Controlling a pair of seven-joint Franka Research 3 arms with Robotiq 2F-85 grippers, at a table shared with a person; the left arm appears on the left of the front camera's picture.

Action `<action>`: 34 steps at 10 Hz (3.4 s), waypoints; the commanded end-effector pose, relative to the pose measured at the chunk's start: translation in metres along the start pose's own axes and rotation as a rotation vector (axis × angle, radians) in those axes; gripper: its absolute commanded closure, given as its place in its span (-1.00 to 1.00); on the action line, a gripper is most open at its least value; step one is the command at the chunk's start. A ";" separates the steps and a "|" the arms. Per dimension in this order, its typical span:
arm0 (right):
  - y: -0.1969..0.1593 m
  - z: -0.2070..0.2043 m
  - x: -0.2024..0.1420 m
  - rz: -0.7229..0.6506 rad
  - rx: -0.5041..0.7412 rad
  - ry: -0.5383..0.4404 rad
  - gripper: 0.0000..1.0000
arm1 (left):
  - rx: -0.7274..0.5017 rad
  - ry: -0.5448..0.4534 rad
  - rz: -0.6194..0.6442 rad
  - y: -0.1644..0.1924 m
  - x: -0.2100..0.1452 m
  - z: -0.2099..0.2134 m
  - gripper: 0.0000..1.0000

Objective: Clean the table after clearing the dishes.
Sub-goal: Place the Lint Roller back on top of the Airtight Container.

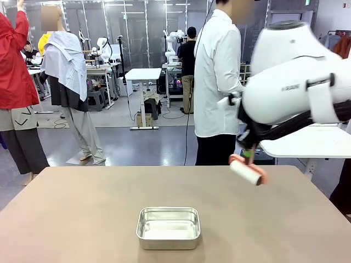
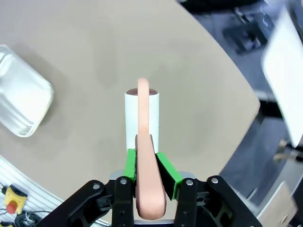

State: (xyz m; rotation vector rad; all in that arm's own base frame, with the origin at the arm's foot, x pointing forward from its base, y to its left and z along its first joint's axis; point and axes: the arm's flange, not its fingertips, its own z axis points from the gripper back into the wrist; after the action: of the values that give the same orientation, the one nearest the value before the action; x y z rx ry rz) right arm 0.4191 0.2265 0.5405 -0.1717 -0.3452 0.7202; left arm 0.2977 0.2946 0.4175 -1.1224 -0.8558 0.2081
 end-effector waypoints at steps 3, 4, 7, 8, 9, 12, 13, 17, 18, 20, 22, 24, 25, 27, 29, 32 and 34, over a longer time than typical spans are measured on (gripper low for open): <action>0.085 0.028 0.035 0.357 0.109 -0.077 0.54 | -0.020 -0.016 -0.014 -0.002 -0.003 0.002 -1.00; 0.106 0.033 0.041 0.422 0.129 -0.084 0.54 | -0.020 -0.016 -0.014 -0.002 -0.003 0.002 -1.00; 0.153 0.025 0.064 0.563 0.147 -0.082 0.54 | -0.020 -0.016 -0.014 -0.002 -0.003 0.002 -1.00; 0.164 0.022 0.070 0.605 0.184 -0.083 0.54 | -0.020 -0.016 -0.014 -0.002 -0.003 0.002 -1.00; 0.172 0.021 0.072 0.653 0.231 -0.102 0.54 | -0.020 -0.016 -0.014 -0.002 -0.003 0.002 -1.00; 0.190 0.013 0.072 0.746 0.287 -0.080 0.54 | -0.020 -0.016 -0.014 -0.002 -0.003 0.002 -1.00; 0.191 0.016 0.066 0.793 0.205 -0.104 0.54 | -0.020 -0.016 -0.014 -0.002 -0.003 0.002 -1.00; 0.192 0.008 0.074 0.700 0.255 -0.092 0.54 | -0.020 -0.016 -0.014 -0.002 -0.003 0.002 -1.00; 0.192 0.008 0.074 0.700 0.255 -0.092 0.54 | -0.020 -0.016 -0.014 -0.002 -0.003 0.002 -1.00; 0.189 -0.005 0.081 0.727 0.245 -0.040 0.54 | -0.020 -0.016 -0.014 -0.002 -0.003 0.002 -1.00; 0.188 -0.026 0.093 0.724 0.281 -0.014 0.54 | -0.020 -0.016 -0.014 -0.002 -0.003 0.002 -1.00; 0.191 -0.042 0.102 0.736 0.352 -0.010 0.54 | -0.020 -0.016 -0.014 -0.002 -0.003 0.002 -1.00; 0.190 -0.053 0.106 0.736 0.360 0.018 0.54 | -0.020 -0.016 -0.014 -0.002 -0.003 0.002 -1.00; 0.186 -0.071 0.112 0.734 0.386 0.055 0.54 | -0.020 -0.016 -0.014 -0.002 -0.003 0.002 -1.00; 0.178 -0.084 0.115 0.736 0.421 0.068 0.54 | -0.020 -0.016 -0.014 -0.002 -0.003 0.002 -1.00; 0.172 -0.103 0.115 0.744 0.491 0.080 0.54 | -0.020 -0.016 -0.014 -0.002 -0.003 0.002 -1.00; 0.174 -0.103 0.110 0.817 0.481 0.107 0.54 | -0.020 -0.016 -0.014 -0.002 -0.003 0.002 -1.00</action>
State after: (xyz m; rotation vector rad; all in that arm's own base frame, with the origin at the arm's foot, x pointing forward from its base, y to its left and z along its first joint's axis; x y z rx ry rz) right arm 0.4345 0.4203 0.4305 0.1062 -0.0047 1.5097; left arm 0.2977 0.2946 0.4176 -1.1226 -0.8558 0.2079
